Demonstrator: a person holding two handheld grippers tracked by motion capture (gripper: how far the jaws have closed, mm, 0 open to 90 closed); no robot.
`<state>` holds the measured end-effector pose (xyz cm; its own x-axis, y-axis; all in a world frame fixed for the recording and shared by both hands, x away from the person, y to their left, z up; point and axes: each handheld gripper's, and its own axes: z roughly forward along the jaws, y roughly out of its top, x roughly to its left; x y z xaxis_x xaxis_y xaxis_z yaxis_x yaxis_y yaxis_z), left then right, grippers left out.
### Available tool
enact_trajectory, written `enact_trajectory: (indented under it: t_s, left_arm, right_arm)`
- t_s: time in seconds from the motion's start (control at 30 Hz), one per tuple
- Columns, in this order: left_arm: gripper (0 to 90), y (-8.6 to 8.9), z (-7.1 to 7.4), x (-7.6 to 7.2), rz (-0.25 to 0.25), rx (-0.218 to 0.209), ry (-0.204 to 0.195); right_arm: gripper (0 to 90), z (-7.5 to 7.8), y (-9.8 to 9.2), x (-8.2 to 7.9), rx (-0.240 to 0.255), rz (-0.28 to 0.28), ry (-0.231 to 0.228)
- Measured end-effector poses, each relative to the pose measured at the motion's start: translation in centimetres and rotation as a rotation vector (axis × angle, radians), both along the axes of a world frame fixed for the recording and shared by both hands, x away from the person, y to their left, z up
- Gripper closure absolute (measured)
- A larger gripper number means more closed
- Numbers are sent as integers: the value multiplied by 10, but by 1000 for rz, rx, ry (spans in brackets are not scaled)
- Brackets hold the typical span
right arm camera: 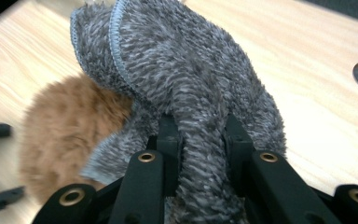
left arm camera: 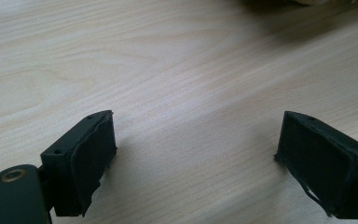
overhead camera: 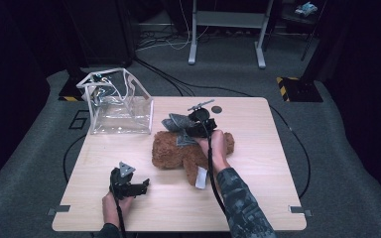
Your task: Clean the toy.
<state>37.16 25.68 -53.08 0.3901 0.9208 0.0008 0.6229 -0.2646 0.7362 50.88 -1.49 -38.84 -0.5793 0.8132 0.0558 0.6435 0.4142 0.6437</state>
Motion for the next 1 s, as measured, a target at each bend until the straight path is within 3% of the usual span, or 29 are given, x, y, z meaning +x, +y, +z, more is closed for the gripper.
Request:
enact_trajectory:
  t_s: [0.2, 0.5, 0.77, 0.87, 1.0]
  left_arm:
    - [112, 0, 0, 0, -1, 0, 0]
    - [112, 0, 0, 0, 0, 0, 0]
    - [112, 0, 0, 0, 0, -1, 0]
    - [112, 0, 0, 0, 0, 0, 0]
    - [112, 0, 0, 0, 1, -1, 0]
  right_arm:
    - [740, -5, -7, 3, -25, -34, 16]
    - [739, -5, -50, 6, -52, -108, 19]
    - [742, -10, -92, 4, -76, -210, 21]
    - [743, -13, -105, 3, -68, -243, 45]
    - [745, -5, -112, -1, -49, -258, 24]
